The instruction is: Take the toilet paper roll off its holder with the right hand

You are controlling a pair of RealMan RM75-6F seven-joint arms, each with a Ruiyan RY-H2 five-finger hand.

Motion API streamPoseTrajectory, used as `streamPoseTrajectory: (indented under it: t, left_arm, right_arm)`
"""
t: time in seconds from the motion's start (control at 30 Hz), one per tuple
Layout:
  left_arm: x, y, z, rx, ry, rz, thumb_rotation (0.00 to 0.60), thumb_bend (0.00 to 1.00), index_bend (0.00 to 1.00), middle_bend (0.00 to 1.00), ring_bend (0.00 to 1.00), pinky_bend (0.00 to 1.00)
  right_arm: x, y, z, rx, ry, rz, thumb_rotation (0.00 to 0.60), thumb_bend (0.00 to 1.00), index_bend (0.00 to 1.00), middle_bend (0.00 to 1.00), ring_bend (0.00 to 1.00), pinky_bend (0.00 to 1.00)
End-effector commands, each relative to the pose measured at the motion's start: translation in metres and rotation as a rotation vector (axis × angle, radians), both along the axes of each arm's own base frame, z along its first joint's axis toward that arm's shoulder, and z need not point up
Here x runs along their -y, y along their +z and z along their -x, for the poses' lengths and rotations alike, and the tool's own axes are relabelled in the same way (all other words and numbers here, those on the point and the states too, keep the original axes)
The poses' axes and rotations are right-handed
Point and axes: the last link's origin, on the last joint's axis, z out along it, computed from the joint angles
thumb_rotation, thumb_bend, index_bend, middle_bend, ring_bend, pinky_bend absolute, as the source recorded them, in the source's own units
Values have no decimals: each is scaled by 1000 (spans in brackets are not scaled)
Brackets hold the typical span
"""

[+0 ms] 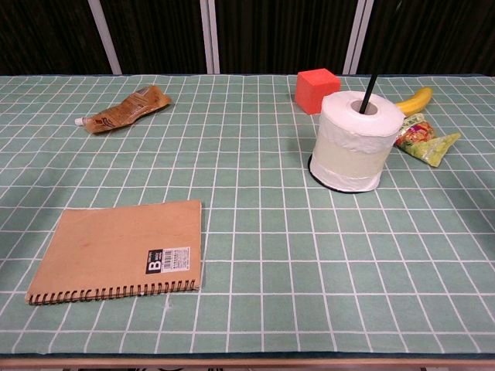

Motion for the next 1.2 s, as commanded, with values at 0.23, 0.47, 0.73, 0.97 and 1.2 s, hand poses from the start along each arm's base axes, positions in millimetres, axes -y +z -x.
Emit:
streamPoseTrajectory:
  t: [0.23,0.47,0.73,0.97,1.2]
  left_arm:
    - [1,2,0,4,2,-9,600,223,93,0,0,34]
    - [2,3,-1,6,-8,-12,600,223,93,0,0,35]
    - [6,4,-3,8,-18,-13,600,223,93,0,0,34]
    - [9,4,-6,10,-33,-15,600,223,93,0,0,34]
    - [9,10,-3,23,-22,-41,600,223,93,0,0,34]
  right_arm:
    - [1,-3,1,-4,-3,-14,600,4,0,0,0,0]
    - [1,-1,1,1,1,-10,600,4,0,0,0,0]
    - [-1,-1,3,18,-10,-25,600,4,0,0,0,0]
    - [0,-8,3,117,-48,-81,600,4,0,0,0,0]
    - [17,-26,-9,499,-103,-243,600,4,0,0,0,0]
